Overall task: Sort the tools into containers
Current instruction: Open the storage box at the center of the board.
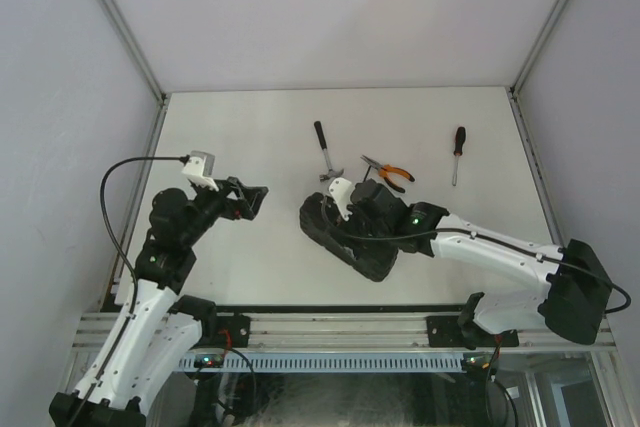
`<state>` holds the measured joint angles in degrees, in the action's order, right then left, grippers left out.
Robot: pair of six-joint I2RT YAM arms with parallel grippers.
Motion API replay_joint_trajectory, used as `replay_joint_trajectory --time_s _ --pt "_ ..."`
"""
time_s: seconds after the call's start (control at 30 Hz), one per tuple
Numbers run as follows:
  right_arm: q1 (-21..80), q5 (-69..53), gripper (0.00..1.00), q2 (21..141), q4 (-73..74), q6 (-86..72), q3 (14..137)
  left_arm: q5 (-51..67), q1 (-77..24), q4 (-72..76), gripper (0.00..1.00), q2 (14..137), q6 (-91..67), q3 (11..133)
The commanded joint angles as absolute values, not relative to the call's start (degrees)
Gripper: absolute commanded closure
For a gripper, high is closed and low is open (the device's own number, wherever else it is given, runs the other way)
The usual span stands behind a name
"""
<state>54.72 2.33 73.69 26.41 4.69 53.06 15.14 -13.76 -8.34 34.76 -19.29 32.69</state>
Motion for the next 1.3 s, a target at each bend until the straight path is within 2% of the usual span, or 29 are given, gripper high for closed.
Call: replay_joint_trajectory --time_s 0.0,0.27,0.57,0.77,1.0,1.27 --pt "54.24 0.09 0.13 69.39 25.32 2.66 52.06 17.44 -13.91 -2.01 0.06 35.1 -10.08 33.75" --pt "53.15 3.04 0.1 64.17 26.9 -5.82 50.95 28.04 -13.92 2.72 0.06 40.43 4.1 35.37" --pt "49.95 3.12 0.1 54.64 25.94 -20.78 44.39 47.79 -14.05 0.16 0.1 48.6 23.7 40.77" --pt "42.77 -4.61 0.11 54.71 23.09 -19.36 40.67 52.32 -14.37 -2.18 0.11 53.43 29.69 44.33" --pt "43.52 -6.39 0.12 57.54 21.19 -16.09 41.53 55.6 -15.0 -2.95 0.11 58.51 33.12 48.15" --pt "44.02 -9.16 0.14 60.41 20.79 -11.7 41.57 58.62 -19.77 -26.45 0.11 67.02 52.3 57.26"
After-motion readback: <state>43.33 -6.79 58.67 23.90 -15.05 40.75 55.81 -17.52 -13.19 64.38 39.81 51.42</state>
